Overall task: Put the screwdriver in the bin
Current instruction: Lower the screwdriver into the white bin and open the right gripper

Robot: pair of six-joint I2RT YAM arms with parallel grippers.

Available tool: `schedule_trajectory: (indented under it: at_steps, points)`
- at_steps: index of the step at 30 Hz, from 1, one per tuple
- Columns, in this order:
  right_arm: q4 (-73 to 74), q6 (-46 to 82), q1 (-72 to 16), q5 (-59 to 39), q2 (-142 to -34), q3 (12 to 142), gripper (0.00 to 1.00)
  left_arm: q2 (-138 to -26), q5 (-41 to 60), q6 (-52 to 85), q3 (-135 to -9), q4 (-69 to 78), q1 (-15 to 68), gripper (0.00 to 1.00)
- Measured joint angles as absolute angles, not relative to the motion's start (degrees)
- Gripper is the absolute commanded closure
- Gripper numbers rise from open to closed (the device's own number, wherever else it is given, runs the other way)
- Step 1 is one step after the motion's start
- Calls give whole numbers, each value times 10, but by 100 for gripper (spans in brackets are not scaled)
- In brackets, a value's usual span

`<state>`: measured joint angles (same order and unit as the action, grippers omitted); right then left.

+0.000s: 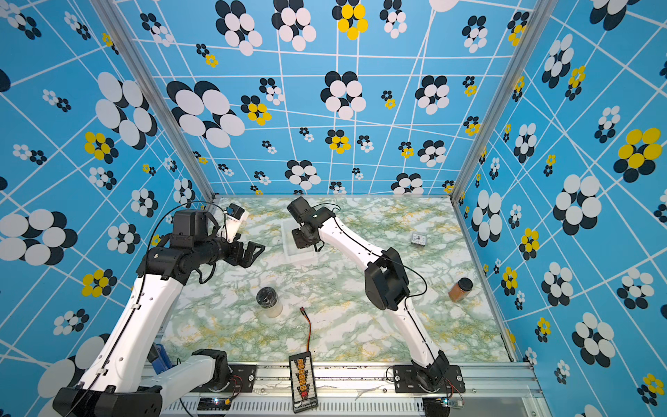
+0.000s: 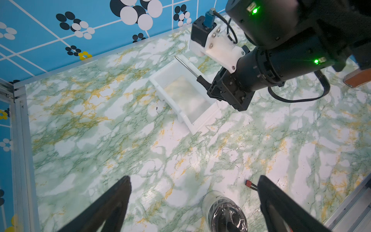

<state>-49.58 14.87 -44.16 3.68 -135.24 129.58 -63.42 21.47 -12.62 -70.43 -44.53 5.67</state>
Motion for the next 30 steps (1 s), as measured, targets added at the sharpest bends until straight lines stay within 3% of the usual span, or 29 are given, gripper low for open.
schedule_trajectory:
  at_steps: [30]
  points:
    - [-480, 90, -441, 11, -1474, 1367, 82, -671, 225, -111, -704, -432, 57, 1]
